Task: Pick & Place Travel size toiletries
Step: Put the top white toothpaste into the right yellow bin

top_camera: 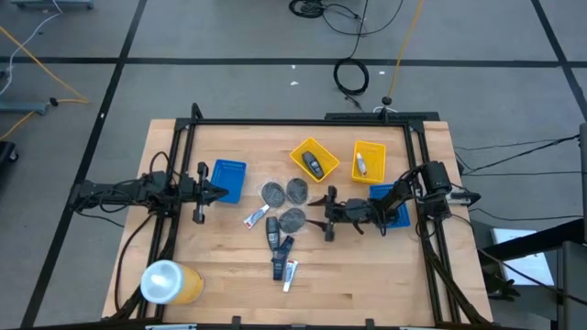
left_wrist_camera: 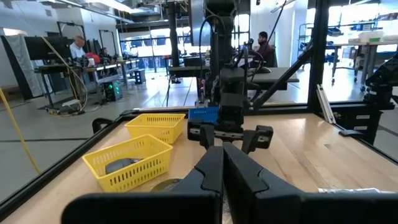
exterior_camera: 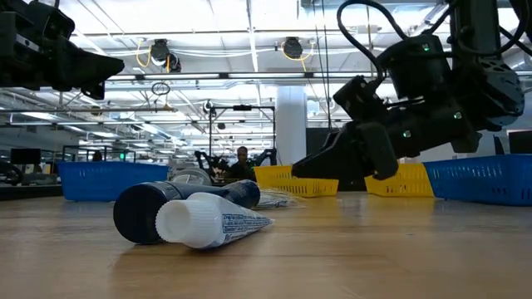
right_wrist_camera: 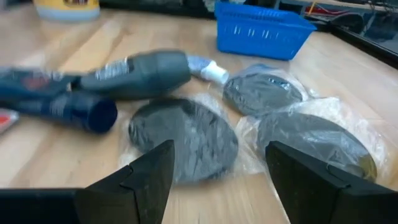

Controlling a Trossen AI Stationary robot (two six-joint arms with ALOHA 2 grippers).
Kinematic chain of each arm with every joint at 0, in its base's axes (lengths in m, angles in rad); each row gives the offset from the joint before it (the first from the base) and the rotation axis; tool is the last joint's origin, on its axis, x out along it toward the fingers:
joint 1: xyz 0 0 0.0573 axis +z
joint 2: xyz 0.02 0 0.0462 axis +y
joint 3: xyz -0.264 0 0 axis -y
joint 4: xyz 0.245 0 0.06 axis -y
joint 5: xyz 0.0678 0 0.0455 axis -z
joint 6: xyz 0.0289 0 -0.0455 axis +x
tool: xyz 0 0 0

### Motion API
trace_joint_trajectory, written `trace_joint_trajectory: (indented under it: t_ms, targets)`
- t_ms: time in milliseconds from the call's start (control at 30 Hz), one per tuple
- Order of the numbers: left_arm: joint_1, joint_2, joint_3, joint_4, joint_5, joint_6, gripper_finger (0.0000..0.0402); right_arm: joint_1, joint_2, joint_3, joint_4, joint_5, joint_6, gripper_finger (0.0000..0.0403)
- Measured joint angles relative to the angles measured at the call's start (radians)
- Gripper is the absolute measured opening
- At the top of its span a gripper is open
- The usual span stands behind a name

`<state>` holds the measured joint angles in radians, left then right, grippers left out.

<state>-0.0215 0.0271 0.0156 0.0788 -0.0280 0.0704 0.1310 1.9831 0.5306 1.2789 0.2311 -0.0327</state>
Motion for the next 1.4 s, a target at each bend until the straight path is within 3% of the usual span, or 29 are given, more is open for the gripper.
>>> trace_joint_trajectory:
  t_ms: [233,433,567,833,1033,1233,1400]
  targets:
    - [0.000,0.000,0.000,0.000,0.000,0.000,0.0010,-0.019,0.000,0.003,0.040,-0.026,0.099,0.0246]
    - [0.000,0.000,0.000,0.001,0.000,0.000,0.0010,-0.046,-0.001,0.077,0.041,-0.312,0.066,0.0245]
    - [0.000,0.000,0.000,0.037,0.001,-0.021,0.0010,-0.071,-0.039,0.126,0.013,-0.417,0.042,0.0228]
    - [0.000,0.000,0.001,0.193,0.004,-0.189,0.0010,-0.158,-0.271,0.132,-0.306,-0.414,-0.050,0.0175]
    - [-0.009,0.028,0.002,0.322,0.008,-0.112,0.0010,-0.155,-0.322,0.132,-0.356,-0.410,-0.125,0.0155]
    - [-0.058,0.242,0.061,0.276,-0.204,-0.091,0.0010,-0.148,-0.298,0.132,-0.393,-0.411,-0.139,0.0150]
    - [-0.111,0.480,0.248,0.022,-0.360,-0.142,0.0010,-0.148,-0.296,0.132,-0.421,-0.411,-0.137,0.0148]
